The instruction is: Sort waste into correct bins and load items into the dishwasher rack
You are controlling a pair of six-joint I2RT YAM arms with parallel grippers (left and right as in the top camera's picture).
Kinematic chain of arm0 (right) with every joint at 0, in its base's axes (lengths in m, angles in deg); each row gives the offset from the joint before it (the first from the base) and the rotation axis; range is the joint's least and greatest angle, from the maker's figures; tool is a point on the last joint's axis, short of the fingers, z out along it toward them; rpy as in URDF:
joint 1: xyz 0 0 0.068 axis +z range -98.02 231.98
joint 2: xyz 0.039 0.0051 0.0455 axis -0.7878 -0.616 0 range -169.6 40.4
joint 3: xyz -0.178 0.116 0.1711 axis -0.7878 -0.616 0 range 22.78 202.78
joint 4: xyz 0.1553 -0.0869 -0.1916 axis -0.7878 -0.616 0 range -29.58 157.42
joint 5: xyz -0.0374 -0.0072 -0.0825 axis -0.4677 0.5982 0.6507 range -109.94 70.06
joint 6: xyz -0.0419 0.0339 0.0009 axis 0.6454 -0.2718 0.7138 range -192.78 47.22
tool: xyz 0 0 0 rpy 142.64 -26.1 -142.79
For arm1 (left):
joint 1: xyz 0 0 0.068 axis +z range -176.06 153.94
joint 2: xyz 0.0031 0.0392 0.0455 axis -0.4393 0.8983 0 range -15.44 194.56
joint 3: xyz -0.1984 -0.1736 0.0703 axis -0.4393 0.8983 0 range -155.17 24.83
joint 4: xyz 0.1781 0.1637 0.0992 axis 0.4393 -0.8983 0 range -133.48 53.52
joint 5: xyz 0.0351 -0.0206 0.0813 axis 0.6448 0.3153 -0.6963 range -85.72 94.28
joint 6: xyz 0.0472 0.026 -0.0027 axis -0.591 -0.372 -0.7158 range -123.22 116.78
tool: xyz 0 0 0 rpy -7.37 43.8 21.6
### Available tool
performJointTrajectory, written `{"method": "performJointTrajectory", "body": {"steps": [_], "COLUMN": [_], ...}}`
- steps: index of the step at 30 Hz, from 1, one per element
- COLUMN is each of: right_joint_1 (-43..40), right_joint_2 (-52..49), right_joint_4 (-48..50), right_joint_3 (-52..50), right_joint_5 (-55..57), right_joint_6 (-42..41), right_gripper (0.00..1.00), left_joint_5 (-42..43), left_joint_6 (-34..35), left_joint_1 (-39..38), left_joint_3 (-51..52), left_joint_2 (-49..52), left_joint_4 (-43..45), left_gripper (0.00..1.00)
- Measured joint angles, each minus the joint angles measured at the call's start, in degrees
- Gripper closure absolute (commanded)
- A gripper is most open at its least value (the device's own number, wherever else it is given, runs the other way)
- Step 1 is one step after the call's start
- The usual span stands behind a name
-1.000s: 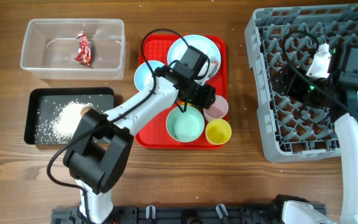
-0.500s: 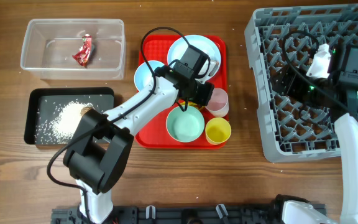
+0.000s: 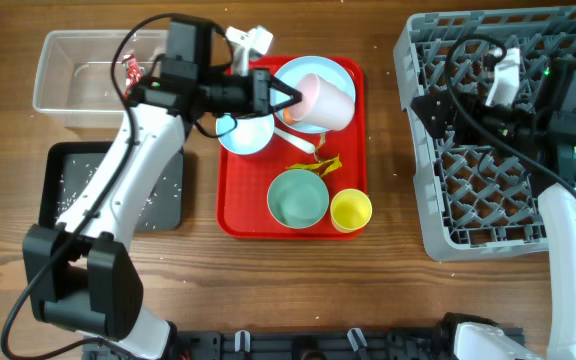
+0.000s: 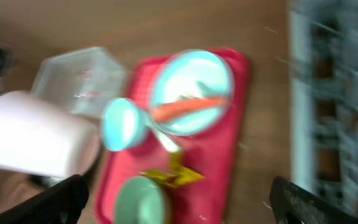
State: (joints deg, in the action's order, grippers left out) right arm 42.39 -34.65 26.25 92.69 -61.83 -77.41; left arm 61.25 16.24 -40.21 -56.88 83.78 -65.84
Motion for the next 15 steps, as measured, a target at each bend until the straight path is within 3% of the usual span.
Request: {"method": "performJointTrajectory", "body": {"steps": [4, 9, 15], "right_joint_1": [2.8, 10.7, 17.8], "right_joint_2": [-1.6, -6.1, -8.5], "right_joint_4": [7.1, 10.0, 18.1], "right_joint_3": [0.0, 0.0, 0.0], "right_joint_5": [-16.9, -25.0, -28.2], "right_joint_6": [0.9, 0.9, -2.8], "right_gripper": [0.03, 0.04, 0.21], "left_joint_5": [12.5, 16.5, 17.2], "left_joint_6": [0.2, 0.4, 0.8], "left_joint_1": [1.2, 0.7, 0.7], "left_joint_3": [0.1, 0.1, 0.1], "left_joint_2": [0.0, 0.0, 0.0], "left_joint_4": [6.4, 10.0, 11.6], "left_gripper": [0.96, 0.96, 0.96]}}
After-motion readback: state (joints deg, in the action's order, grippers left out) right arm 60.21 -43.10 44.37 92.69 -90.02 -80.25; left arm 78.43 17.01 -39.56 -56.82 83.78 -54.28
